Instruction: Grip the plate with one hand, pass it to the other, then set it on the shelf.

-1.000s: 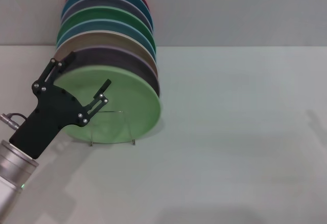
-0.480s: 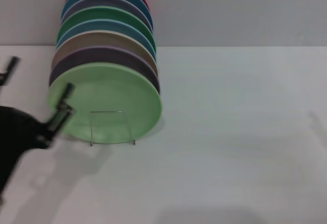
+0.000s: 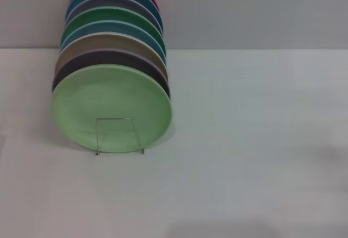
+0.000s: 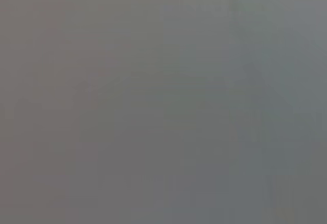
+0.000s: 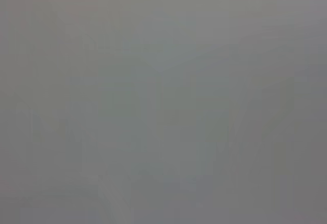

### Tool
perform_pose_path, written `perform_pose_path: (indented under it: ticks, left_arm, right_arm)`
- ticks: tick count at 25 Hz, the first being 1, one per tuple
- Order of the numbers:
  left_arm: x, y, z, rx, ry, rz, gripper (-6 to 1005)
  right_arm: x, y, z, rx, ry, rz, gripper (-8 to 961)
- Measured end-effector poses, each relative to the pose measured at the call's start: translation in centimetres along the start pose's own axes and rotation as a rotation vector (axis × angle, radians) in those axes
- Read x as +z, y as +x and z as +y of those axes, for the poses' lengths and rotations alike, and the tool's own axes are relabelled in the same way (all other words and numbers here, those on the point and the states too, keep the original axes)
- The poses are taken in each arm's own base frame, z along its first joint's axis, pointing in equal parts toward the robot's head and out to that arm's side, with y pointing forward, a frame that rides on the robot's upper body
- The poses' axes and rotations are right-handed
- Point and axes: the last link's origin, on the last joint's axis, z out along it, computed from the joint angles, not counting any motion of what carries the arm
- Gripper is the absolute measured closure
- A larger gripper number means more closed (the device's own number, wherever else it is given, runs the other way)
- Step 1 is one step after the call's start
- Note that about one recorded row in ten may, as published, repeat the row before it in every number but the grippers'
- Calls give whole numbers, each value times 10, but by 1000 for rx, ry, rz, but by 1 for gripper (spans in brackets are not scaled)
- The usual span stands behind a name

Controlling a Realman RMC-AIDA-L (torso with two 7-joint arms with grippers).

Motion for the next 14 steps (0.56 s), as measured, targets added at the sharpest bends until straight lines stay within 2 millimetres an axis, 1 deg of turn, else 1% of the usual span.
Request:
perform_pose_path:
  ticks: [2,7,12,14]
  left_arm:
    - [0,-2,0,-6,6,-14,206]
    - [1,-7,4,-25,-1,-46,206]
    - [1,-8,15,-34,-53,-50,209]
    - [1,-8,16,-33,-59,-54,211]
  right_arm:
    - [-1,9,-4,-27,37,58,277]
    - [1,16,-4,-49,49,90,277]
    - [1,17,-3,-75,47,93,278]
    - [0,17,-4,-79,48,94,278]
